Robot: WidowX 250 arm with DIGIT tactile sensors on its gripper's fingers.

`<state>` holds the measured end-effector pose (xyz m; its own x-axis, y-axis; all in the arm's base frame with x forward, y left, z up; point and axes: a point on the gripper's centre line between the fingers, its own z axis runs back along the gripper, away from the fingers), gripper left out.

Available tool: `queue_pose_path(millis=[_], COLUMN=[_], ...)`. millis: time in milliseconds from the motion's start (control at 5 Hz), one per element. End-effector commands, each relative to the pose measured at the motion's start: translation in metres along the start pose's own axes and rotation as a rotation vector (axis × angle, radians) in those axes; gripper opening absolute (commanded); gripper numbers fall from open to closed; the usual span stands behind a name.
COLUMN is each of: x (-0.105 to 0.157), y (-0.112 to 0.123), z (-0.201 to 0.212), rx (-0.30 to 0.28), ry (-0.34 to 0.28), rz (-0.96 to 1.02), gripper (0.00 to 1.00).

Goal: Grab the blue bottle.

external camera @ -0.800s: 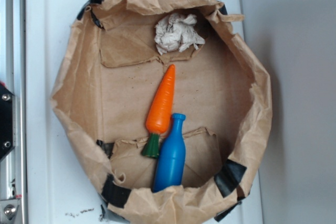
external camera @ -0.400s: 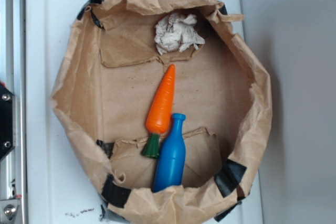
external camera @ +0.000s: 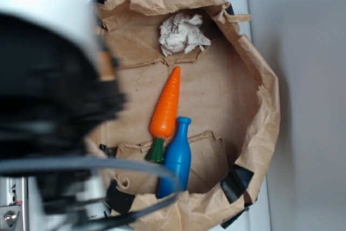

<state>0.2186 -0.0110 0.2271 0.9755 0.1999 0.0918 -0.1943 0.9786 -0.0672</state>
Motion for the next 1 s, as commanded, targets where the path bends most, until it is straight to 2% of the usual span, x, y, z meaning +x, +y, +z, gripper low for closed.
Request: queue_pose_path(millis=[0,600,800], x=[0.051,0.051,0.056], y=[0.002,0.002,0.009], z=[-0.003,-0.003,-0.034], rx=[-0.011,-0.011,-0.061], ry=[-0.07,-0.07,-0.044], rz=[0.037,0.037,0.157], gripper=[1.0,1.0,1.0])
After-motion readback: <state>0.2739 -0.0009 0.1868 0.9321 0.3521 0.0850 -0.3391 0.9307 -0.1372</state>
